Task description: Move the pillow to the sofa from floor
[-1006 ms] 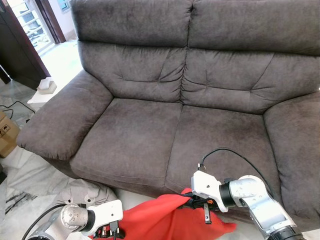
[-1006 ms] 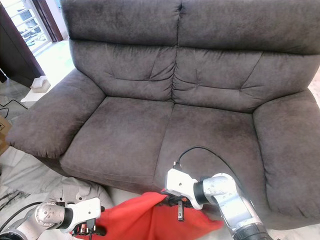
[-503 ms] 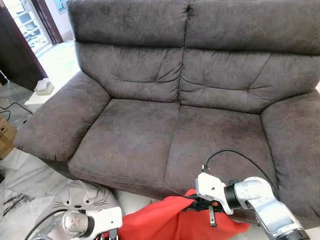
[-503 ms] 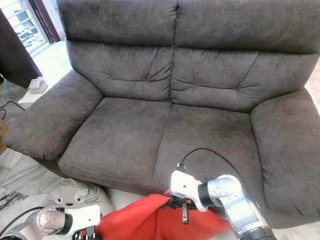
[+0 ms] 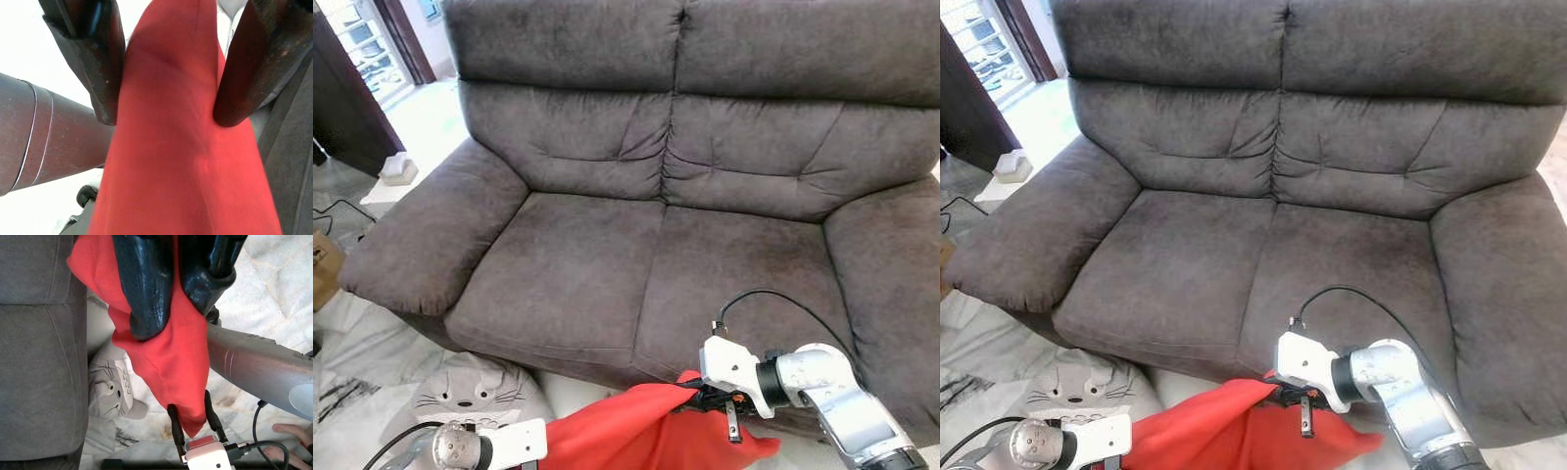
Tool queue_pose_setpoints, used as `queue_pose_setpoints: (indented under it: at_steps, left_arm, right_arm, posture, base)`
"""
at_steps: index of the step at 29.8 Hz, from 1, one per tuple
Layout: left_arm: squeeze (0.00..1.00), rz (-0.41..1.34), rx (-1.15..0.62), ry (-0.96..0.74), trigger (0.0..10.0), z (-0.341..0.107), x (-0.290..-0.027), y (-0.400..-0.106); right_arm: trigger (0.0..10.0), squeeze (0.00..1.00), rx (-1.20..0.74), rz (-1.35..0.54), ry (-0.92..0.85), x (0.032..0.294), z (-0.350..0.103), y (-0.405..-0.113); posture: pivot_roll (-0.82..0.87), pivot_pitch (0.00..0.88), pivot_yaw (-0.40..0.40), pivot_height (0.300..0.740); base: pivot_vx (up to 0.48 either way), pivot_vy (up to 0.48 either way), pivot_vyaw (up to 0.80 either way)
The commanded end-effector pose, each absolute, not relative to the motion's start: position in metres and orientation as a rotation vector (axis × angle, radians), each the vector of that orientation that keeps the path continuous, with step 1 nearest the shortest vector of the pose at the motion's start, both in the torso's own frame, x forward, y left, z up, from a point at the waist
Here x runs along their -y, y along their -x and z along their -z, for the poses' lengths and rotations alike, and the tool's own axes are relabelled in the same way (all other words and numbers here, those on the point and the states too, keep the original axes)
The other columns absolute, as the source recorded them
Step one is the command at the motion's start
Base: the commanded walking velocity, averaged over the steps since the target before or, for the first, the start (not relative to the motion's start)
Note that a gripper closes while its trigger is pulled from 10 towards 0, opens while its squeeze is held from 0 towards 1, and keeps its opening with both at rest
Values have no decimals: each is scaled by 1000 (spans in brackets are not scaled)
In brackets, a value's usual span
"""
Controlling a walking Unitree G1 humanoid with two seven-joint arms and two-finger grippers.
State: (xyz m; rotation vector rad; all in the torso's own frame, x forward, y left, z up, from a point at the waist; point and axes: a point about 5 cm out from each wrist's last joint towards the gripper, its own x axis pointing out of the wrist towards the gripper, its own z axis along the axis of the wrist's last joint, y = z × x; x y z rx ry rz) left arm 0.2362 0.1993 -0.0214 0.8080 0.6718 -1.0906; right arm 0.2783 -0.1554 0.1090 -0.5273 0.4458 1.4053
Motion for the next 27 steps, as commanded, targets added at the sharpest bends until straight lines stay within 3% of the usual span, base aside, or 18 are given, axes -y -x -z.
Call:
queue_pose_setpoints:
  at_steps: [1,3,5,6,7,8,9,27]
  left_arm:
    - [0,1102,-739,-832,10000,29,-210,-225]
    - [0,1109,-750,-856,9882,31,-212,-223]
    - [0,1120,-764,-872,6941,32,-213,-221]
    - [0,1129,-770,-883,3255,33,-213,-220]
    - [0,1135,-774,-890,3255,34,-213,-219]
    - [0,1137,-777,-896,2392,34,-214,-219]
    - [0,1133,-781,-894,0,35,-214,-218]
    - [0,1134,-751,-910,0,36,-207,-220]
  right_arm:
    - [10000,0,-315,-1440,514,146,-129,-279]
    - [10000,0,-318,-1440,515,146,-130,-279]
    - [10000,0,-320,-1440,516,147,-130,-278]
    - [10000,0,-320,-1441,516,147,-130,-278]
    - [10000,0,-320,-1441,516,147,-130,-278]
    - [10000,0,-319,-1441,516,147,-131,-278]
    - [10000,0,-318,-1441,517,147,-131,-278]
    - [10000,0,-311,-1429,521,147,-133,-280]
  posture:
    - [9,127,90,740]
    - [9,127,90,740]
    - [9,127,90,740]
    - [9,127,90,740]
    - [7,128,89,740]
    - [7,128,89,740]
    - [7,128,89,740]
    - [8,122,87,740]
  base:
    - [0,0,0]
    - [0,0,0]
    - [0,0,0]
    - [0,0,0]
    - [0,0,0]
    - [0,0,0]
    - [0,0,0]
    - [0,0,0]
